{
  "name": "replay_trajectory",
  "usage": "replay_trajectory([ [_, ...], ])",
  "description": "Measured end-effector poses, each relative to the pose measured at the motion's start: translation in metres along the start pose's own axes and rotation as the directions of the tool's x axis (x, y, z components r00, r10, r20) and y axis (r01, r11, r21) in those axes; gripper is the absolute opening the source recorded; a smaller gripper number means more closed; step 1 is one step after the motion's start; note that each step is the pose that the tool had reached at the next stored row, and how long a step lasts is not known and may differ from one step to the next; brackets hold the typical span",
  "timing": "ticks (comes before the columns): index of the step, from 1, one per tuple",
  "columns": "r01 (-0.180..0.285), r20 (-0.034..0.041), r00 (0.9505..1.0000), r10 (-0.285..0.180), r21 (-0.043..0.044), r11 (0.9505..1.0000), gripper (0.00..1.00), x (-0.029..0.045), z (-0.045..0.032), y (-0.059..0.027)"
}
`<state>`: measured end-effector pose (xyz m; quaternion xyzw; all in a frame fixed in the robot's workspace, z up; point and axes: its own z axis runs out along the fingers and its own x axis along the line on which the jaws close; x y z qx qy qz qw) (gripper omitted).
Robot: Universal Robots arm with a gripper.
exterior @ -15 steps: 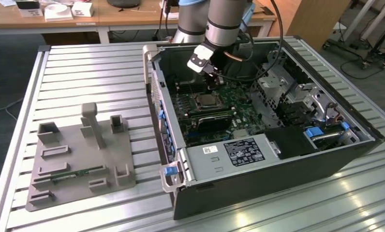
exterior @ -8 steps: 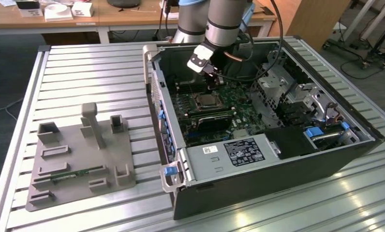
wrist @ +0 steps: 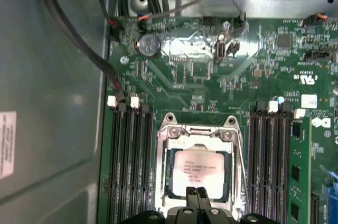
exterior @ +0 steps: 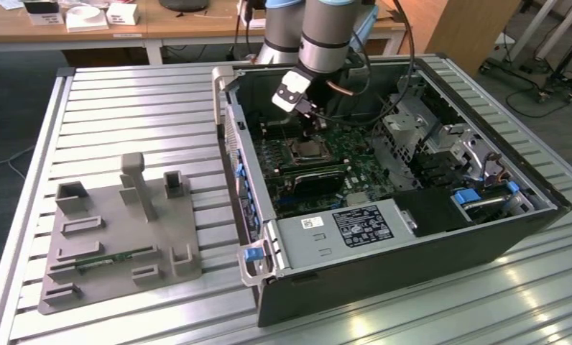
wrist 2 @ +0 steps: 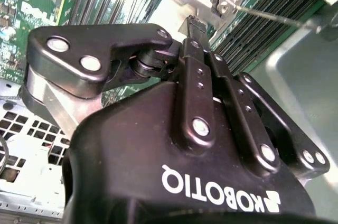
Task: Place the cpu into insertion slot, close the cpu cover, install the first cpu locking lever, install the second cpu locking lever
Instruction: 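Close the cpu cover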
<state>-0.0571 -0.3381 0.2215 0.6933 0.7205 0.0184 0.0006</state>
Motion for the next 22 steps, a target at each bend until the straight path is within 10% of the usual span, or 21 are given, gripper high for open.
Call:
replay_trajectory([
  [22,0.003,-0.0004,1.0000,-0.003,0.0001,1.0000,0.11,-0.0001,0.0151,-0.0085],
])
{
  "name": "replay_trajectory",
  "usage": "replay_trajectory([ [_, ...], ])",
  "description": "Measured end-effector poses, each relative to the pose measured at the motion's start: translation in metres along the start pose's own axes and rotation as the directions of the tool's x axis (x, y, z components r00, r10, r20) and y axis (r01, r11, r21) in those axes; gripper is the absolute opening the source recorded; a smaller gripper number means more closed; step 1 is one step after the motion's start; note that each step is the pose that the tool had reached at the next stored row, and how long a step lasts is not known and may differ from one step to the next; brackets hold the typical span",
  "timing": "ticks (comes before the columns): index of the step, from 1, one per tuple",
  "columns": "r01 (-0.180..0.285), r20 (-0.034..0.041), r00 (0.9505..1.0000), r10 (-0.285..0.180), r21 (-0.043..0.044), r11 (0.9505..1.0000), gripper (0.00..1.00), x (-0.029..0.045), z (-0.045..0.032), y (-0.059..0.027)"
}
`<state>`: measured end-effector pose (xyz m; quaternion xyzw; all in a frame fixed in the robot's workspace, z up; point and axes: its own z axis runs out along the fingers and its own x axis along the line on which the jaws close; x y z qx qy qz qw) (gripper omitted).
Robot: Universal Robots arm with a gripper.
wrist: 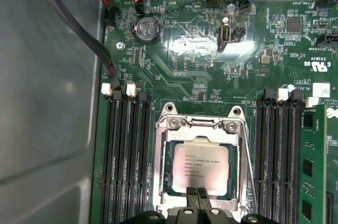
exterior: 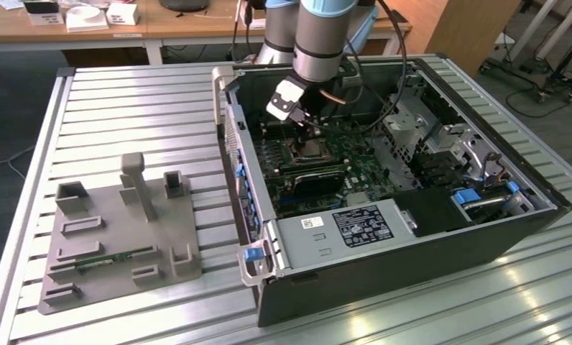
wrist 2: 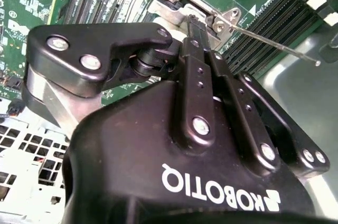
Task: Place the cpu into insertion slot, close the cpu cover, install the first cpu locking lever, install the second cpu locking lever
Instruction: 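Close the cpu cover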
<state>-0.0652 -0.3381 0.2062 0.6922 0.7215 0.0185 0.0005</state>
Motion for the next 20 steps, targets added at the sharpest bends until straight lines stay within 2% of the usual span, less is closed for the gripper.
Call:
replay_trajectory([
  [9,0.001,-0.0016,1.0000,-0.001,0.0000,1.0000,0.11,-0.0001,0.0051,-0.0008],
  [15,0.001,-0.0020,1.0000,-0.001,-0.0004,1.0000,0.11,0.0000,0.0000,-0.0006],
  [19,0.001,-0.0021,1.0000,-0.001,-0.0005,1.0000,0.11,0.0001,-0.0004,-0.0006],
  [20,0.001,-0.0019,1.0000,-0.001,-0.0004,1.0000,0.11,0.0001,-0.0030,-0.0005],
])
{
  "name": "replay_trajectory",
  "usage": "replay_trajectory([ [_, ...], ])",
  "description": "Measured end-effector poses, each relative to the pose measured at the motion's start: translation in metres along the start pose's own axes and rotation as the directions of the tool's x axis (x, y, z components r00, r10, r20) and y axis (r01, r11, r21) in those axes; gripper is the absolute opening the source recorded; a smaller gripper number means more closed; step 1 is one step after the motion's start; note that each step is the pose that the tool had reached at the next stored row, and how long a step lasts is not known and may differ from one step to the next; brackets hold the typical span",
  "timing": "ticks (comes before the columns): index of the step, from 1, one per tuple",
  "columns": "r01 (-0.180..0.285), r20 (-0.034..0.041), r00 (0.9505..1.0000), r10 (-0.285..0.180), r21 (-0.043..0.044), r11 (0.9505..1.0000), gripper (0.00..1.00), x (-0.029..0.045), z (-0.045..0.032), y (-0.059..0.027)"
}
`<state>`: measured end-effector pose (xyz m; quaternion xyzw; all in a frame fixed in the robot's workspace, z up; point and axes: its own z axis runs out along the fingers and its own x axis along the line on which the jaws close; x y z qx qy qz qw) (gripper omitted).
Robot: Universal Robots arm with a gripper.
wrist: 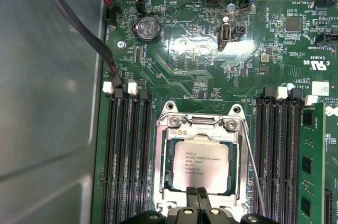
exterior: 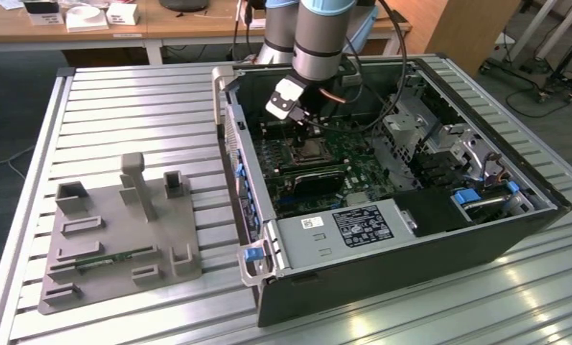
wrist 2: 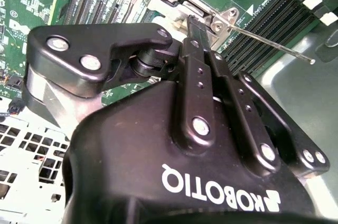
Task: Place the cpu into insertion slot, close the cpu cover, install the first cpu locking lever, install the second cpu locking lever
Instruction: 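Close the cpu cover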
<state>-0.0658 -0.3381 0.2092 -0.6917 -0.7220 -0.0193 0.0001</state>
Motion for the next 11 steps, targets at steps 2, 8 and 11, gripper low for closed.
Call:
replay_trajectory([
  [2,0.000,0.0000,1.0000,0.000,0.0000,1.0000,0.11,0.0001,-0.0027,0.0001],
  [8,0.000,0.0000,1.0000,0.000,0.0000,1.0000,0.11,0.0001,-0.0031,0.0001],
  [11,0.000,0.0002,1.0000,0.000,0.0002,1.0000,0.11,0.0000,-0.0032,0.0010],
])
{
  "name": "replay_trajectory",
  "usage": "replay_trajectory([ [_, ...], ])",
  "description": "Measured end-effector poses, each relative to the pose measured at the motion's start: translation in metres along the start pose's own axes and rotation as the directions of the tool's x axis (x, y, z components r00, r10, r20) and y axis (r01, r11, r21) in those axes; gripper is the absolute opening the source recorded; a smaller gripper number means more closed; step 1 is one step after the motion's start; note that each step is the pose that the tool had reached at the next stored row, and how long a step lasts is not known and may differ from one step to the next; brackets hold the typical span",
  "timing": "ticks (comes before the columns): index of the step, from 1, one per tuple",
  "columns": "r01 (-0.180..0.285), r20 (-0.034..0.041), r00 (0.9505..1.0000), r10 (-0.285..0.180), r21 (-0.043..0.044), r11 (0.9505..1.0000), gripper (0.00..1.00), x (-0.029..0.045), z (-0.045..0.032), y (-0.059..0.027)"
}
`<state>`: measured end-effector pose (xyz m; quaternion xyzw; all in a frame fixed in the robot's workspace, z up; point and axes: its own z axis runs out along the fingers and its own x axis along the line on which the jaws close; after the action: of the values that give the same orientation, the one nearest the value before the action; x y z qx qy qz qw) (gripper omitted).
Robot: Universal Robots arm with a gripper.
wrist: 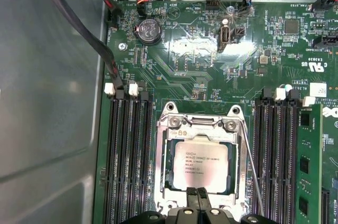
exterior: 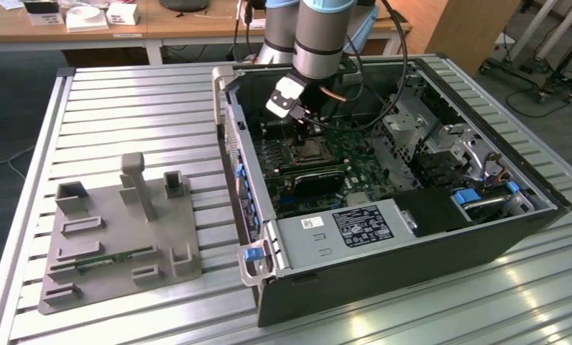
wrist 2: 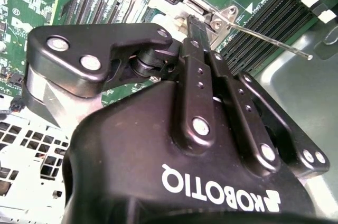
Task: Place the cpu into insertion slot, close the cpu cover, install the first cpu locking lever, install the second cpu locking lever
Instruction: 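Close the cpu cover, then install the first cpu locking lever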
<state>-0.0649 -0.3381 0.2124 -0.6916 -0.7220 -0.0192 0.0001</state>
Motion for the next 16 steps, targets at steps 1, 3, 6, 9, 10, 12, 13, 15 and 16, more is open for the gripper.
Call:
replay_trajectory([
  [1,0.000,0.0000,1.0000,0.000,-0.0001,1.0000,0.11,0.0000,0.0000,0.0008],
  [3,0.000,-0.0001,1.0000,0.000,-0.0001,1.0000,0.11,-0.0001,0.0001,0.0033],
  [6,0.000,-0.0002,1.0000,0.000,-0.0002,1.0000,0.11,-0.0003,0.0003,0.0069],
  [9,0.000,-0.0002,1.0000,0.000,-0.0002,1.0000,0.11,-0.0004,0.0004,0.0109],
  [10,0.000,-0.0001,1.0000,0.000,-0.0001,1.0000,0.11,-0.0005,0.0004,0.0121],
  [12,0.000,-0.0002,1.0000,0.000,-0.0002,1.0000,0.11,-0.0006,0.0005,0.0141],
  [13,0.000,-0.0002,1.0000,0.000,-0.0002,1.0000,0.11,-0.0007,0.0005,0.0157],
  [15,0.000,-0.0002,1.0000,0.000,-0.0002,1.0000,0.11,-0.0007,0.0005,0.0162],
  [16,0.000,-0.0002,1.0000,0.000,-0.0002,1.0000,0.11,-0.0007,0.0005,0.0165],
])
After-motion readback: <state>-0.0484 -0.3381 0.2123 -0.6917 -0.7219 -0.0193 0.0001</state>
